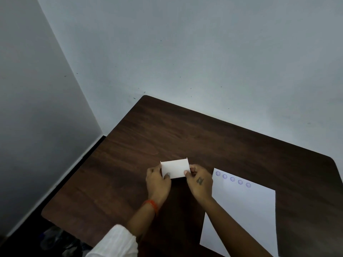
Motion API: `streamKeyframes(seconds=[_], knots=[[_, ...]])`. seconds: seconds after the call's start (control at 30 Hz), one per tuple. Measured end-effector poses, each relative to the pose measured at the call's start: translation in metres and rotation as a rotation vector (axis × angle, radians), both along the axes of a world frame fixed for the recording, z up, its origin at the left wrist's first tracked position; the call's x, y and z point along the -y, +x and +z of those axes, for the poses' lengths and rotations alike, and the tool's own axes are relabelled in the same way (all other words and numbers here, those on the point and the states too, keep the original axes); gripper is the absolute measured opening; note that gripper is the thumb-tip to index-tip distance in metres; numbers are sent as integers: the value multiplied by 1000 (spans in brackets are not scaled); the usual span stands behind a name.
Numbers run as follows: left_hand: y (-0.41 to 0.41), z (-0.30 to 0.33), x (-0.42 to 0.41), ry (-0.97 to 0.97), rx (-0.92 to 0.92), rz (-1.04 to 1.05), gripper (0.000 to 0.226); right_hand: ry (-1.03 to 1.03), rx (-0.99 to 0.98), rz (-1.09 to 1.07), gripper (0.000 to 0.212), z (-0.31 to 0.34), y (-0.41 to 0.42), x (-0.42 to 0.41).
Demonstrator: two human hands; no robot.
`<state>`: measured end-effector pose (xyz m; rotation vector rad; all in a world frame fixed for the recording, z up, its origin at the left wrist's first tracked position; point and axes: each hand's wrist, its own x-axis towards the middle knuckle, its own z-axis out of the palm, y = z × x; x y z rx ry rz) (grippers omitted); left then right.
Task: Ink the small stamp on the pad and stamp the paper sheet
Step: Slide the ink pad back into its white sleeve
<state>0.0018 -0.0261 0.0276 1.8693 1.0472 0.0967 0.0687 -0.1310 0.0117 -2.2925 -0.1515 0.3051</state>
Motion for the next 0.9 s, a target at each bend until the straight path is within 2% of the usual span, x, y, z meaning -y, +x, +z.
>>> streamKeyframes(seconds=[0.3, 0.9], knots=[[6, -18, 5, -33, -87, 11, 44, -133, -14, 54, 22, -21, 9, 0], [9, -32, 5, 30, -97, 27, 42, -155, 20, 33, 22, -35, 18, -3]])
